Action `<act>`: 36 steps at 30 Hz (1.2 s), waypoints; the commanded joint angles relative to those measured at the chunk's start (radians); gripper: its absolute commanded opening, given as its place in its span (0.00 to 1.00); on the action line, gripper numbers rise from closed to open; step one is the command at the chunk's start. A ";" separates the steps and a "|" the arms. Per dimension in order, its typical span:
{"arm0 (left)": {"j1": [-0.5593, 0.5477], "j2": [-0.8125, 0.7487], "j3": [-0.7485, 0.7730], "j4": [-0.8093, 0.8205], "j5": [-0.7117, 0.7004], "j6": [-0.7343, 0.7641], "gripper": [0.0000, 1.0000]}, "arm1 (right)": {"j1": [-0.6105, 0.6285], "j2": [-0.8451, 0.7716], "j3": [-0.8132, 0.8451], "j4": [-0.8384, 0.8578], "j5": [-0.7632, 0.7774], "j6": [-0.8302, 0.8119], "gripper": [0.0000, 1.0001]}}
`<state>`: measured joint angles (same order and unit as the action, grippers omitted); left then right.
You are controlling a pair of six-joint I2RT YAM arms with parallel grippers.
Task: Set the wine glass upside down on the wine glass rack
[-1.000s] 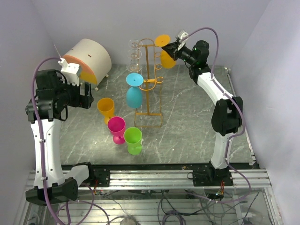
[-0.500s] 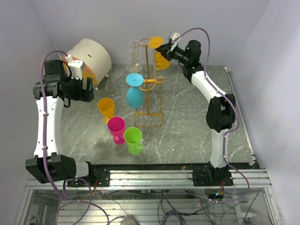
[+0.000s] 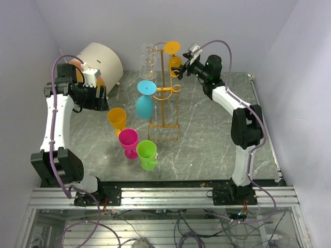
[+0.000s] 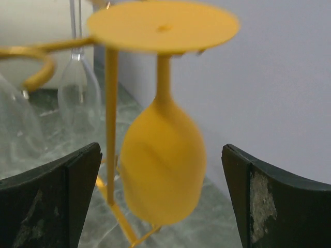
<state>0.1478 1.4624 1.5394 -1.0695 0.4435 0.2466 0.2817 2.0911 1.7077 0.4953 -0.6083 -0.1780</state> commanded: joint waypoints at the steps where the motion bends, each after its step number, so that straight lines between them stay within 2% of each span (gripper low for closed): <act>1: -0.013 0.031 0.058 0.027 -0.011 -0.005 0.86 | 0.002 -0.131 -0.173 0.155 0.097 0.028 1.00; 4: -0.021 0.074 0.113 0.021 -0.022 -0.011 0.83 | -0.005 -0.221 -0.326 0.239 0.164 0.024 1.00; 9: -0.071 0.120 0.166 0.015 -0.026 -0.030 0.77 | -0.021 -0.397 -0.529 0.225 0.318 -0.024 1.00; 14: -0.195 0.135 0.120 0.043 -0.160 -0.041 0.76 | -0.025 -0.595 -0.799 0.280 0.520 -0.013 1.00; 17: -0.206 0.139 0.096 0.066 -0.233 -0.042 0.76 | -0.024 -0.706 -0.919 0.294 0.666 0.103 1.00; 18: -0.207 0.142 0.091 0.072 -0.246 -0.042 0.76 | -0.024 -0.745 -0.927 0.254 0.764 0.198 1.00; 19: -0.208 0.144 0.084 0.077 -0.255 -0.042 0.75 | -0.024 -0.788 -0.914 0.156 0.925 0.349 1.00; 20: -0.209 0.145 0.078 0.083 -0.258 -0.043 0.75 | -0.028 -0.833 -0.883 -0.062 1.059 0.576 1.00; 21: -0.210 0.147 0.070 0.090 -0.259 -0.043 0.75 | -0.033 -0.875 -0.874 -0.261 1.074 0.723 1.00; 23: -0.211 0.153 0.063 0.092 -0.259 -0.043 0.75 | 0.002 -0.967 -0.945 -0.287 0.986 0.757 1.00; 26: -0.214 0.156 0.057 0.092 -0.258 -0.040 0.74 | 0.108 -1.114 -1.052 -0.303 1.062 0.749 1.00; 31: -0.217 0.166 0.024 0.096 -0.265 -0.038 0.72 | 0.117 -1.279 -1.068 -0.501 1.097 0.856 1.00; 34: -0.218 0.160 -0.005 0.109 -0.282 -0.034 0.64 | 0.116 -1.320 -1.039 -0.644 1.111 0.939 1.00; 36: -0.218 0.158 -0.030 0.124 -0.296 -0.035 0.57 | 0.116 -1.332 -1.037 -0.678 1.062 0.947 1.00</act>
<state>-0.0658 1.6203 1.5482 -0.9871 0.1875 0.2111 0.3985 0.7830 0.6498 0.0006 0.4492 0.6594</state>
